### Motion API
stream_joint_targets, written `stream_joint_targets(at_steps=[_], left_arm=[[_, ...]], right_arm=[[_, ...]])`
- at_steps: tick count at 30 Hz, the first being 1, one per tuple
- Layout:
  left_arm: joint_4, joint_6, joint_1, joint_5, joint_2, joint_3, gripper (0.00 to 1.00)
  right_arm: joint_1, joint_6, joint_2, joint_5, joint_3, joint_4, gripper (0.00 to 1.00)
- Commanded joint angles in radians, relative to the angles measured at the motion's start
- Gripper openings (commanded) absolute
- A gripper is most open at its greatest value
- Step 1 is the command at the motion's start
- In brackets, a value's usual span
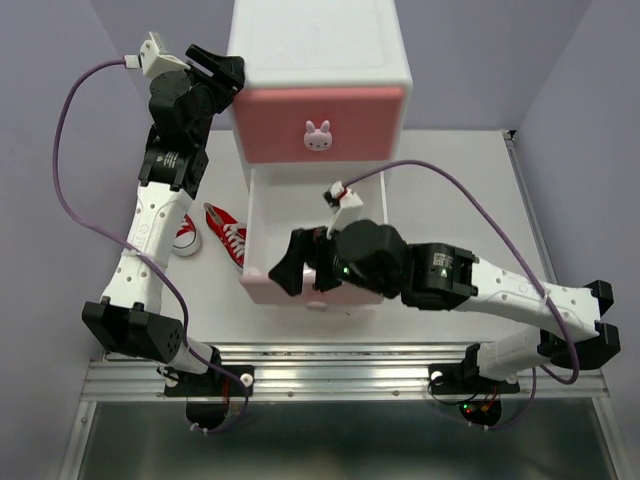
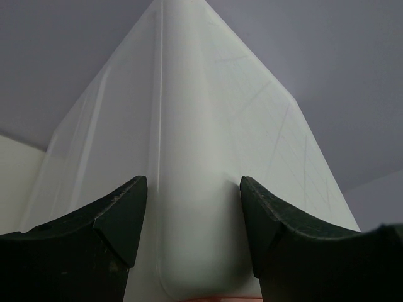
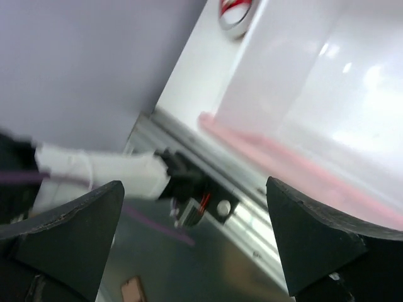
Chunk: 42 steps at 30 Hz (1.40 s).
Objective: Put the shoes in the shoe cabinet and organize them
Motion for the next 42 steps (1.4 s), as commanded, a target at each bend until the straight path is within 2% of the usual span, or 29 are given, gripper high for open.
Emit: stream_joint_targets(at_steps=[1,3,5,10,16,17,20,29,35,42], left_arm=[[-0.518,0.119,-0.035,0.074,0.076,-0.022,0.66],[-0.542,0.119,-0.035,0.053,0.085,0.029,0.68],[-0.550,0.110,-0.035,0.047,0.088,0.066,0.68],[-0.566,0.090,-0.032,0.039,0.108,0.135,0.70],[-0.587,0.069,-0.032,0.053,0.142,0.222,0.76],[-0.589,0.067,-0.032,0.056,0.143,0.244,0.84],[-0.608,0.063,-0.030,0.047,0.157,0.309,0.98],[-0.697,0.050,0.008,0.027,0.153,0.459,0.99],[-0.745,0.029,0.103,0.028,0.045,0.394,0.99],[-0.762,0.018,0.208,0.036,-0.142,0.106,0.99]], right_arm=[[-0.168,-0.021,0.064,-0.002,0.126,-0.048,1.00],[-0.252,-0.022,0.117,0.047,0.265,-0.158,1.00],[-0.349,0.001,0.163,0.049,0.310,-0.197,1.00],[-0.495,0.142,0.141,0.069,0.283,-0.199,1.00],[-0.530,0.136,0.068,0.126,0.257,-0.232,1.00],[-0.541,0.133,0.055,0.124,0.252,-0.252,1.00],[-0.550,0.161,0.045,0.135,0.260,-0.298,1.00],[-0.560,0.170,-0.016,0.175,0.255,-0.352,1.00],[-0.560,0.161,-0.021,0.184,0.269,-0.386,1.00],[-0.560,0.135,-0.024,0.190,0.268,-0.389,1.00]])
